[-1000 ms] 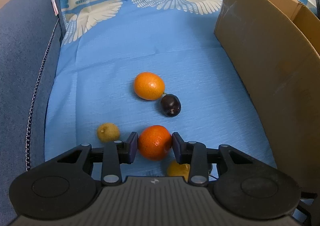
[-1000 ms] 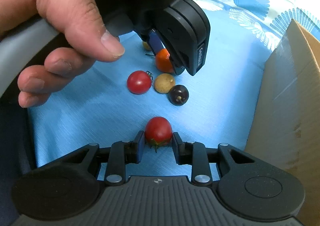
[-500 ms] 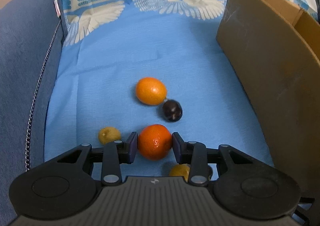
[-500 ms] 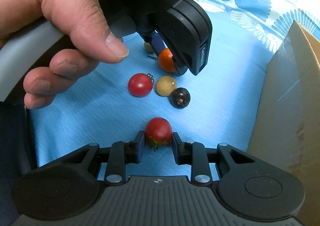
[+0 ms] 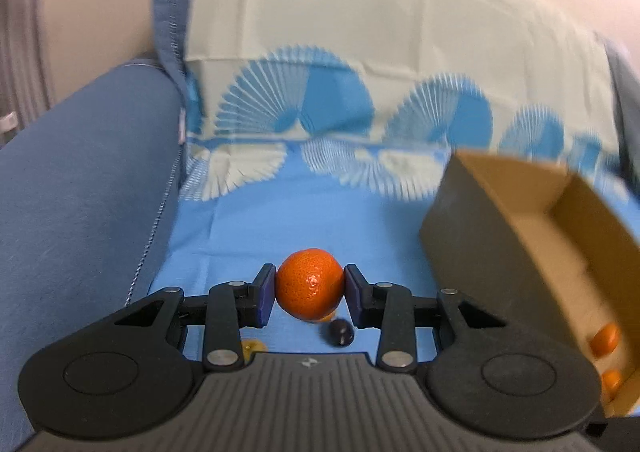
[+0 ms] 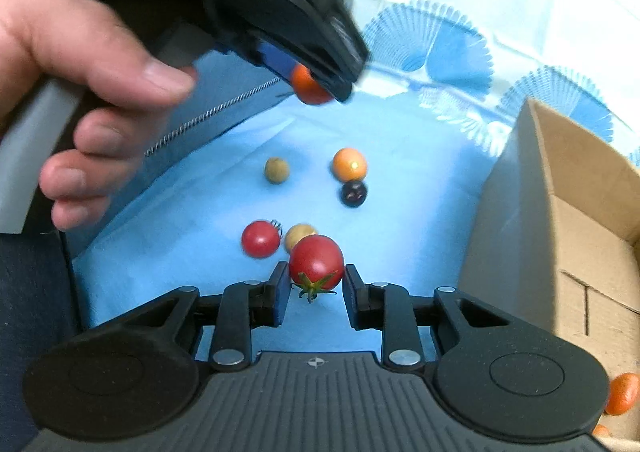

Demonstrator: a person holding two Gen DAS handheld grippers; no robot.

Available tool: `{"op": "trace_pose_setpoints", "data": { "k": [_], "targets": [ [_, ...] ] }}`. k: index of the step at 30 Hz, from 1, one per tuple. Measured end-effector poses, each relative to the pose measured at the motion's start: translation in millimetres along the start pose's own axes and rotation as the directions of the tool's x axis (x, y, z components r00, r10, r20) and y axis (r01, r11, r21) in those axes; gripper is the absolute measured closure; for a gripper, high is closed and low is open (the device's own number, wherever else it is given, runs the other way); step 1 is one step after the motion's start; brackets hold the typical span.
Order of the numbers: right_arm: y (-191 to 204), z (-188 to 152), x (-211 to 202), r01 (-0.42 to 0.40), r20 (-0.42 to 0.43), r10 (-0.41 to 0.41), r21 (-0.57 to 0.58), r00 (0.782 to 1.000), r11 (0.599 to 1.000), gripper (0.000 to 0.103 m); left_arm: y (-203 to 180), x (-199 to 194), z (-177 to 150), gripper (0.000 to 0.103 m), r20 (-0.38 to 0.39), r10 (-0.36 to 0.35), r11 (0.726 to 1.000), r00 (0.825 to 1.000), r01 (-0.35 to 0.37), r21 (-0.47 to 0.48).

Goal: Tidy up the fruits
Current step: 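Lift and carry the orange and tomato in both tools toward the box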

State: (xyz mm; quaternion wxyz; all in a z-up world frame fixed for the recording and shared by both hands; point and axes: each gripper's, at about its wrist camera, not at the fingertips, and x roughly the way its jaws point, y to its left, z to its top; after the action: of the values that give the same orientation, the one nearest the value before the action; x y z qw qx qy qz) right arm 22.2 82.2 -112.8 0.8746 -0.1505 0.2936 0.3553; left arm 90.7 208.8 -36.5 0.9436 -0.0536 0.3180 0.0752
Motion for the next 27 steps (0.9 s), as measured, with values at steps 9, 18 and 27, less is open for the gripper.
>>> {"op": "trace_pose_setpoints", "data": {
  "k": [9,18,27],
  "targets": [
    [-1,-5,-41,0.028,0.092,-0.028,0.000,0.995,1.000,0.074,-5,-40,3,0.062,0.067,-0.038,0.997,0.997,0.042,-0.064],
    [-24,-14,-73,0.057,0.168,-0.062,0.031,0.984,0.998,0.074,-21,-56,-3,0.062,0.097,-0.072,0.996,0.993,0.077,-0.047],
    [-61,-20,-110,0.084,0.246,-0.107,0.104,0.963,0.991,0.074,-34,-65,-7,0.062,0.115,-0.116,0.993,0.987,0.116,0.005]
  ]
}}
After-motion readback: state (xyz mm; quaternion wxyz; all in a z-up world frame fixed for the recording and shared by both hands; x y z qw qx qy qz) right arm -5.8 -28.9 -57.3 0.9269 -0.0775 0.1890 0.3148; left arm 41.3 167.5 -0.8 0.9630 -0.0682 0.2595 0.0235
